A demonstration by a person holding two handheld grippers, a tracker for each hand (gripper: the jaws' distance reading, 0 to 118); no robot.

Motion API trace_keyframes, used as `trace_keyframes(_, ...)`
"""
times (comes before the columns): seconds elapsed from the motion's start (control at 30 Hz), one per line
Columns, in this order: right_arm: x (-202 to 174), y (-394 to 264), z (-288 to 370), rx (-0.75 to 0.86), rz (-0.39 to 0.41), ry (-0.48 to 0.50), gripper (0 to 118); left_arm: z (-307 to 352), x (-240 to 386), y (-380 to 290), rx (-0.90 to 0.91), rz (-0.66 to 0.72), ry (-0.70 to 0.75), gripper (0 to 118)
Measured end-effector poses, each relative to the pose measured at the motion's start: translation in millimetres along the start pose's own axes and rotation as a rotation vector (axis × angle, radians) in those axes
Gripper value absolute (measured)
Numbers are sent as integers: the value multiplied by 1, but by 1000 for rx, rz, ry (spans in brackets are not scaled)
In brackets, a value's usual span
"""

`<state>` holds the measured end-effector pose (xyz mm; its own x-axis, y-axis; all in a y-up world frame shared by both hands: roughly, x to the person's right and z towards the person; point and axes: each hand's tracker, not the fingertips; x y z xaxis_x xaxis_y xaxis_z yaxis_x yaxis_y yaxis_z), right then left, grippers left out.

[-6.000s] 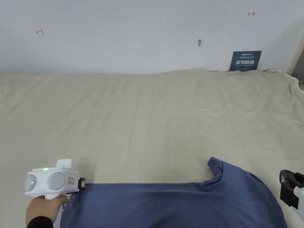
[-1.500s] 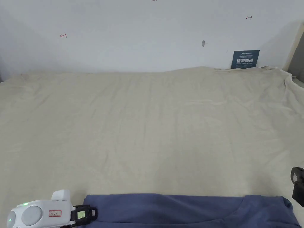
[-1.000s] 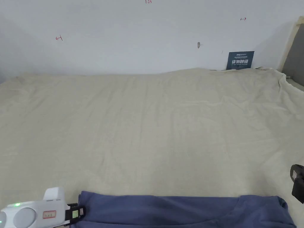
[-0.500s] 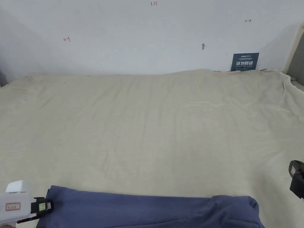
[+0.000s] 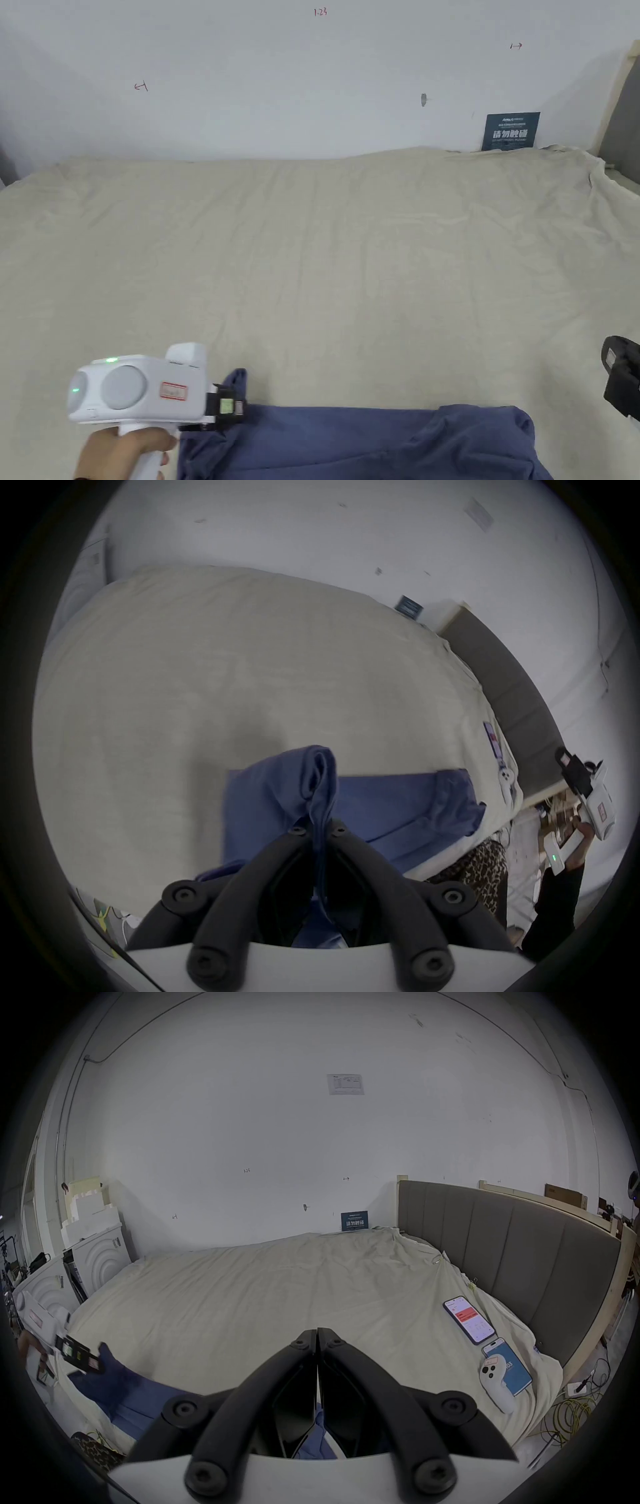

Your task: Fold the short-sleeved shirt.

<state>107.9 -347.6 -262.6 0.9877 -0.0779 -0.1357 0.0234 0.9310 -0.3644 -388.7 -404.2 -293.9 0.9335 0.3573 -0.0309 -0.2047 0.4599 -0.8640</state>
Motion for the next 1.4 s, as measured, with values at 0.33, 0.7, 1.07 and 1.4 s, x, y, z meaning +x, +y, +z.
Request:
trace_keyframes(0.33,9,-7,9,-15,-8,-10,0,-110,53,-17,-116,30,-27,2)
trace_keyframes(0.7,12,-8,12,-18,-9,-13,0,-103,52,-25,-87,73,-76,89)
trace_keyframes(1.07,3,-1,12,3,-6,10,0,-17,17,-28,281,-91,184,107)
trace_keyframes(1.4,2,-5,12,-8,-21,17,0,-65,-13,-72,212,-94,205,2)
